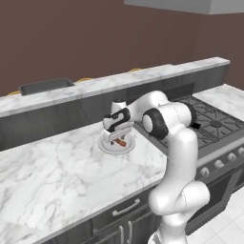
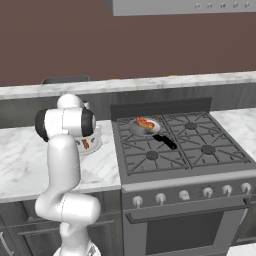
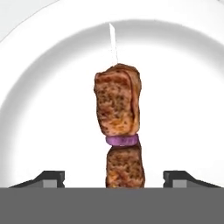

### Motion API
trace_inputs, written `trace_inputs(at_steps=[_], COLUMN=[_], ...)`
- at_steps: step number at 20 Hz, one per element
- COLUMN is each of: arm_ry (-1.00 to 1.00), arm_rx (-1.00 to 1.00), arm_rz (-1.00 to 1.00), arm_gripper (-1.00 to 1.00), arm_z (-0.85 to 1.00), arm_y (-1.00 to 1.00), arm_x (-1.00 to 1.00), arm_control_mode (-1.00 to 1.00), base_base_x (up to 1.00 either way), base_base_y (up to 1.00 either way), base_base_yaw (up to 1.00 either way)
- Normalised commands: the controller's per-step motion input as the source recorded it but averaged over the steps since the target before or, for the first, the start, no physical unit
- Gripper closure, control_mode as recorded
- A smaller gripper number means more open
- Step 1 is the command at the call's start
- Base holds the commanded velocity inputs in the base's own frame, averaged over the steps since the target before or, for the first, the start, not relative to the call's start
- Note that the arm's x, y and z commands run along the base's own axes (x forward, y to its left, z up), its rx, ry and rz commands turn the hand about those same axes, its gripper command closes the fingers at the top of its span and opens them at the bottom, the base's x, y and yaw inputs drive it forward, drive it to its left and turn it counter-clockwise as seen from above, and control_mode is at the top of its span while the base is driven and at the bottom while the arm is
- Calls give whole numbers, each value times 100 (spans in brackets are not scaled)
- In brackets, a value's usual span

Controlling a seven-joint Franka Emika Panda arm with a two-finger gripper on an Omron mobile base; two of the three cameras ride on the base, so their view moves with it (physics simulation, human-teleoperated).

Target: Place the cold items (lime and tomato) from the fridge in one tupperware on the dining counter. Place the warm items (hot dog and kebab skewer) in the stove area in another tupperware.

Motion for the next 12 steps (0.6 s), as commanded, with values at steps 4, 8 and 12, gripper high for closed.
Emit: trace_inputs(at_steps=[4,8,12], arm_ry=[6,0,-1], arm_rx=[0,-6,-1], arm_rz=[-2,-8,-16], arm_gripper=[100,100,100], arm_z=[-50,-50,-52], arm_y=[40,59,39], arm_x=[-26,-34,-46], arm_control_mode=[-100,-100,-100], base_base_x=[0,0,0], base_base_y=[0,0,0], base_base_yaw=[0,0,0])
